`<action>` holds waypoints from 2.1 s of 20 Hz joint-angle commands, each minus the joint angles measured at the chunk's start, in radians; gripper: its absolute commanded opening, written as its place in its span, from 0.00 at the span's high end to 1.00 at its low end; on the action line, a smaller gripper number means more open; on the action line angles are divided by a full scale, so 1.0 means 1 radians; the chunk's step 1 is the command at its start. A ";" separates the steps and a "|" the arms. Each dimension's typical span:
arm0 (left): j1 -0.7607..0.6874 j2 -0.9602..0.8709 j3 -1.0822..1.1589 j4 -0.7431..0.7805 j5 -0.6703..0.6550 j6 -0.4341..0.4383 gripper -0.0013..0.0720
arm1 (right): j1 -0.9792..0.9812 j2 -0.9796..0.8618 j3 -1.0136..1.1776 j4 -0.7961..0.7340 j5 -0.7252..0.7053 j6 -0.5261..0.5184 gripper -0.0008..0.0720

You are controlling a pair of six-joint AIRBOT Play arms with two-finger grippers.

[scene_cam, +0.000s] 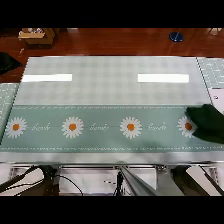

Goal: Fold the shirts.

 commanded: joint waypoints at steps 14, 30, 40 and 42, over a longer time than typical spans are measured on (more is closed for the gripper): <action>0.000 -0.024 0.000 0.001 0.104 0.003 0.40 | -0.291 0.062 -0.420 -0.568 0.095 -0.015 0.95; -0.239 -0.059 0.001 0.003 0.129 0.029 0.26 | 0.484 -0.299 0.255 0.377 -0.510 -0.081 0.52; -0.662 -0.288 0.001 0.371 -0.070 -0.167 0.21 | 1.177 -0.580 0.278 0.017 -0.247 -0.057 0.36; -0.669 -0.293 0.001 0.372 -0.051 -0.166 0.22 | 1.209 -0.579 0.278 0.018 -0.260 -0.053 0.36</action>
